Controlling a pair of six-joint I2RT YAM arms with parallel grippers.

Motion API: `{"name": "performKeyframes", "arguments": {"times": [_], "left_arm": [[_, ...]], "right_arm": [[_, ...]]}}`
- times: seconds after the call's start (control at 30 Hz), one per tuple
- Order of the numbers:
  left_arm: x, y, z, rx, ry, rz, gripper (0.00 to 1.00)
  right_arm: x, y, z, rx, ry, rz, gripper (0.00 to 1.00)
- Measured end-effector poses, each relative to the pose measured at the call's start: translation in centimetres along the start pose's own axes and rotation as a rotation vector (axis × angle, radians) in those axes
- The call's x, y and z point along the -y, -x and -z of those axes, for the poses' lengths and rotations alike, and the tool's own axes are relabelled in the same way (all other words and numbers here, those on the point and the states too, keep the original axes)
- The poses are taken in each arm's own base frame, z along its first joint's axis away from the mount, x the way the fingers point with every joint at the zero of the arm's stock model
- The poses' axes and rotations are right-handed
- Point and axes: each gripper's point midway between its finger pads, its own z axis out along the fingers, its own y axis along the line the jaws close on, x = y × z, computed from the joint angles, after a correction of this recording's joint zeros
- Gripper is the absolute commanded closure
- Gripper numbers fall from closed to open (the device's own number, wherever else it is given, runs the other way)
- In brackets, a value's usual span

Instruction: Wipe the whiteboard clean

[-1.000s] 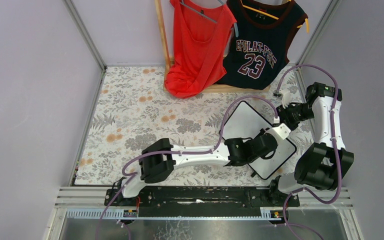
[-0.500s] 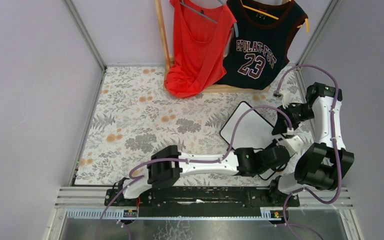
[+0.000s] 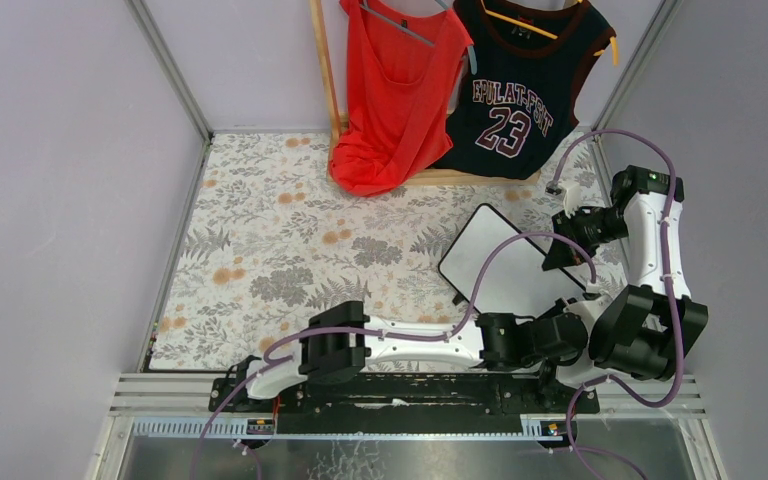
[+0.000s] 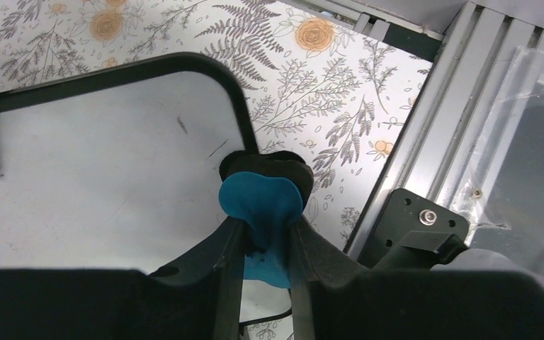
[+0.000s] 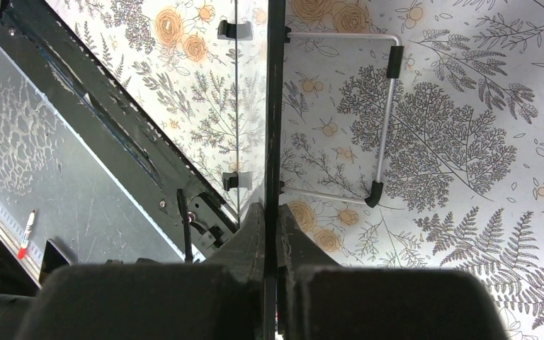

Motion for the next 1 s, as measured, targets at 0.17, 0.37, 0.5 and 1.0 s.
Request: {"name": "performKeyframes", "arguments": {"times": [0.17, 0.37, 0.5, 1.0], "left_arm": [[-1.7, -0.7, 0.0, -0.014, 0.018, 0.019, 1.00], [-4.9, -1.1, 0.3, -0.031, 0.058, 0.041, 1.00], [-7.0, -1.0, 0.6, -0.033, 0.094, 0.052, 1.00], [-6.9, -1.2, 1.1, -0.031, 0.106, 0.070, 1.00]], "right_arm": [[0.1, 0.0, 0.0, 0.003, -0.002, 0.004, 1.00], [0.2, 0.1, -0.1, 0.006, -0.005, 0.010, 1.00], [0.3, 0.2, -0.1, 0.010, -0.006, 0.012, 1.00], [0.1, 0.2, -0.2, 0.010, 0.004, 0.005, 1.00]]}}
